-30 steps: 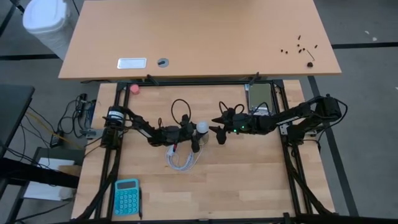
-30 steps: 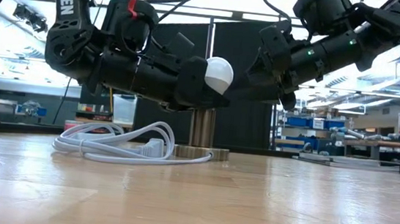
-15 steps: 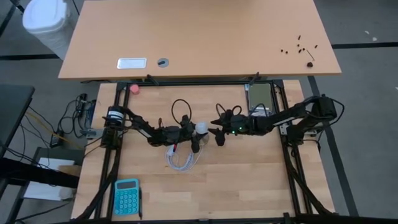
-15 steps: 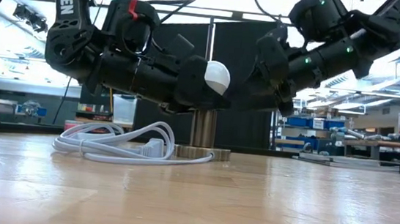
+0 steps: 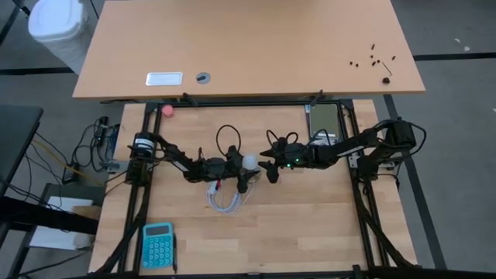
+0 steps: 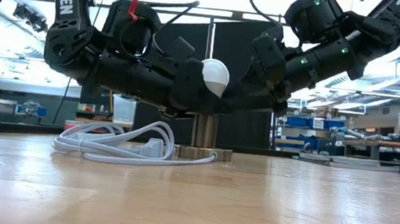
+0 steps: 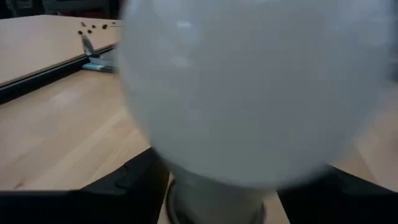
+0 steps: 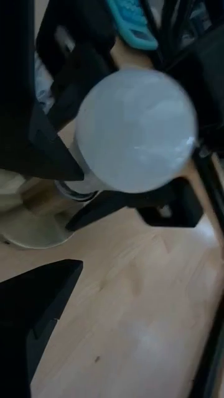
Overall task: Screw lightbulb
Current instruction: Insert the lightbulb into the lamp holder
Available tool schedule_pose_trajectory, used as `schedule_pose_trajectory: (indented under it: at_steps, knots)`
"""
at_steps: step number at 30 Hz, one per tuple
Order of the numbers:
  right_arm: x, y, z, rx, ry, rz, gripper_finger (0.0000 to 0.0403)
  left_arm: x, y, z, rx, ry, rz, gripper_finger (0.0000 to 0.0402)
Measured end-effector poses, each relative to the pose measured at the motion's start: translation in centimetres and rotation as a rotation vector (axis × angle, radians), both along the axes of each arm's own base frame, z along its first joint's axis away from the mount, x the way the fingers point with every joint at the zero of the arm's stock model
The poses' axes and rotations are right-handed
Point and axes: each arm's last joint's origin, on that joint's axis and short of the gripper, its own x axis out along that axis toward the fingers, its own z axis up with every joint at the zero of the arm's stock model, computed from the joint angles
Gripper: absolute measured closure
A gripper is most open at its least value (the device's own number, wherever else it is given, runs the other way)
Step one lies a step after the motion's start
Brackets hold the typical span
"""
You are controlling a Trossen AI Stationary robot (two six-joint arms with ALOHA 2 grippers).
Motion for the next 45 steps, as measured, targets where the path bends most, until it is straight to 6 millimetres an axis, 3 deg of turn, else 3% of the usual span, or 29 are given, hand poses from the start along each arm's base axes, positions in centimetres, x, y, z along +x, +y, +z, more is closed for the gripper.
schedule_pose_trajectory:
  at_steps: [11,19,26,36,45]
  knots:
    - [-1.0,0.0,0.8,0.006,0.068,0.013,0.0173,-0.2,-0.6,-0.3,0.039,0.035,-0.042,0.0133]
    - [-1.7,0.7,1.2,-0.054,0.132,0.175,0.0172,-0.3,-0.8,-0.7,0.083,0.081,-0.059,0.0133]
    - [-1.6,0.7,1.3,-0.067,0.119,0.185,0.0172,-0.5,-0.7,-1.4,0.122,0.166,-0.050,0.0134]
    - [-1.4,0.7,1.5,-0.069,0.088,0.182,0.0172,-0.5,-0.7,-2.3,0.105,0.214,-0.049,0.0180]
    - [-1.4,0.7,1.5,-0.065,0.088,0.179,0.0173,-0.5,-0.7,-4.1,0.038,0.223,-0.033,0.0189]
